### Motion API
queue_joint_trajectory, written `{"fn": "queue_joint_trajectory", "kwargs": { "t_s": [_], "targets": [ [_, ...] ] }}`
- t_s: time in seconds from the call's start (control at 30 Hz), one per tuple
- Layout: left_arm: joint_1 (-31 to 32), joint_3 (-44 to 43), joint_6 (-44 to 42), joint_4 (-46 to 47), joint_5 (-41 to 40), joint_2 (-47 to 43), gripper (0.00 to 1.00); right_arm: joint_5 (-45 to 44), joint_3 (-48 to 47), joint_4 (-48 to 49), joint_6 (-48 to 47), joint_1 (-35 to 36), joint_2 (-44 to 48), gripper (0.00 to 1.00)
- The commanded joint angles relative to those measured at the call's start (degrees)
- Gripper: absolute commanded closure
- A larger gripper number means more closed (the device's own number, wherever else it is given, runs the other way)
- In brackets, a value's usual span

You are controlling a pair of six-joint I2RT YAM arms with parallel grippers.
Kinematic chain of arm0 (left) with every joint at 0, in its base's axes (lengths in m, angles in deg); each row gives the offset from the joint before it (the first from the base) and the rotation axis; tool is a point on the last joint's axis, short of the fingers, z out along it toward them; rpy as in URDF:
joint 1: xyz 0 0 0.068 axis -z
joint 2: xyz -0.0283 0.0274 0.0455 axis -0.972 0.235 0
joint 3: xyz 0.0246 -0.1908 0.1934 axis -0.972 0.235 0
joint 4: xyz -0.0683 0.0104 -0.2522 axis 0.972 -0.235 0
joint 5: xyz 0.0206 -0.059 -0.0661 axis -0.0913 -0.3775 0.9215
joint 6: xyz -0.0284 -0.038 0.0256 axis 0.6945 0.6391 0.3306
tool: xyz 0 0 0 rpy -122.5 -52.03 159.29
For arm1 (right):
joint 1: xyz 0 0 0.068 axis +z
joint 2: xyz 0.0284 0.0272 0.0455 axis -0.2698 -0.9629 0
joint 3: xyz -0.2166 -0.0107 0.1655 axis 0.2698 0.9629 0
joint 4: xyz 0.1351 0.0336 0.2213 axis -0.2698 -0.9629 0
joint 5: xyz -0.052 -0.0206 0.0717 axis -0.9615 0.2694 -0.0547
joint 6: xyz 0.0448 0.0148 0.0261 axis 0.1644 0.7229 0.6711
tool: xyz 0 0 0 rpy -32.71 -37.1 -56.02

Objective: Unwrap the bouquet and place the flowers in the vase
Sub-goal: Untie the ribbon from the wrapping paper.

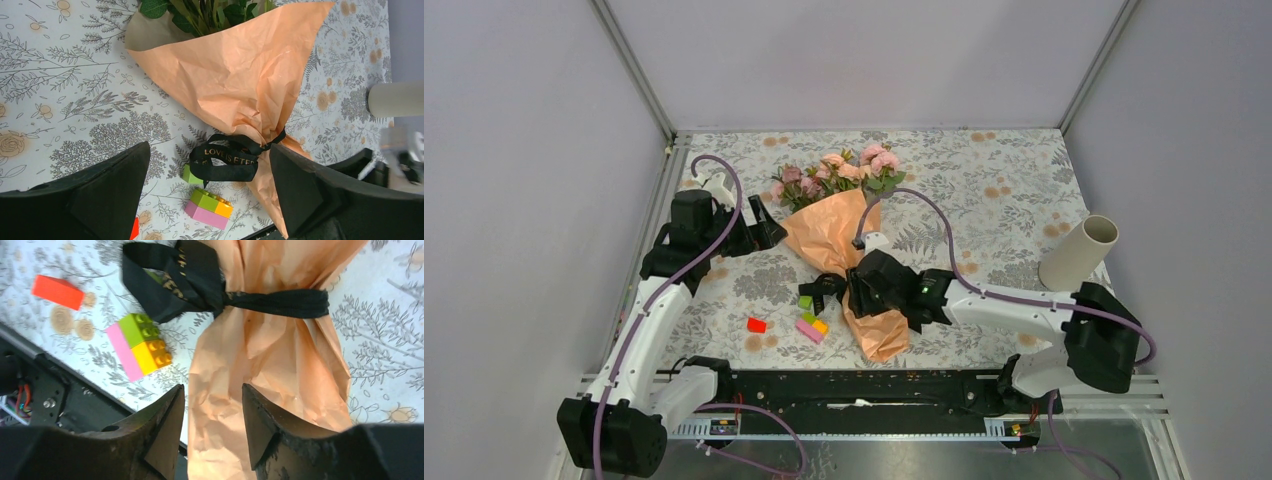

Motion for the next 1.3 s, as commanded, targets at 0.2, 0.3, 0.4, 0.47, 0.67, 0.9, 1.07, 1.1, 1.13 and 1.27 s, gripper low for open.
{"fn": "queue_joint_trajectory", "kwargs": {
  "t_s": [0.2, 0.3, 0.4, 0.47, 0.67, 0.9, 1.07, 1.1, 1.13, 1.27],
  "targets": [
    [-0.32, 0.3, -0.24, 3.29, 0.33, -1.7, 0.03, 2.64, -15.23, -9.71, -18.19, 0.27, -2.96, 0.31],
    [-0.32, 0.4, -0.24, 3.32, -0.11, -1.61, 0.03, 4.12, -18.65, -10.82, -24.06, 0.27, -6.56, 0.27],
    [-0.32, 0.36, -0.31, 3.32, -0.09, -1.26, 0.03, 4.08, -20.54, -11.38, -28.61, 0.34, -9.28, 0.25],
    [-0.32, 0.51, -0.32, 3.32, -0.48, -1.23, 0.03, 3.75, -21.25, -11.19, -30.6, 0.36, -10.47, 0.23],
    [-0.39, 0.36, -0.32, 2.98, -1.62, -1.08, 0.03, 1.8, -22.34, -7.91, -34.33, 0.45, -14.85, 0.22],
    [-1.54, 0.53, -0.24, 2.97, -4.98, -2.02, 0.03, -0.28, -25.28, -4.73, -37.85, 0.49, -20.21, 0.25],
    [-3.48, 0.53, -0.32, 2.82, -5.6, -1.5, 0.03, -0.45, -26.43, -2.02, -38.53, 0.5, -23.64, 0.28],
    [-3.75, 0.53, -0.32, 2.8, -5.76, -1.51, 0.03, -0.57, -26.66, -1.63, -38.34, 0.45, -24.37, 0.29],
    [-3.83, 0.61, -0.32, 2.79, -6.12, -1.57, 0.03, -0.78, -26.72, -1.22, -38.2, 0.45, -25.11, 0.3],
    [-4.1, 0.62, -0.32, 2.79, -6.19, -1.75, 0.03, -2.91, -26.67, -0.41, -37.73, 0.45, -25.7, 0.45]
  ]
}}
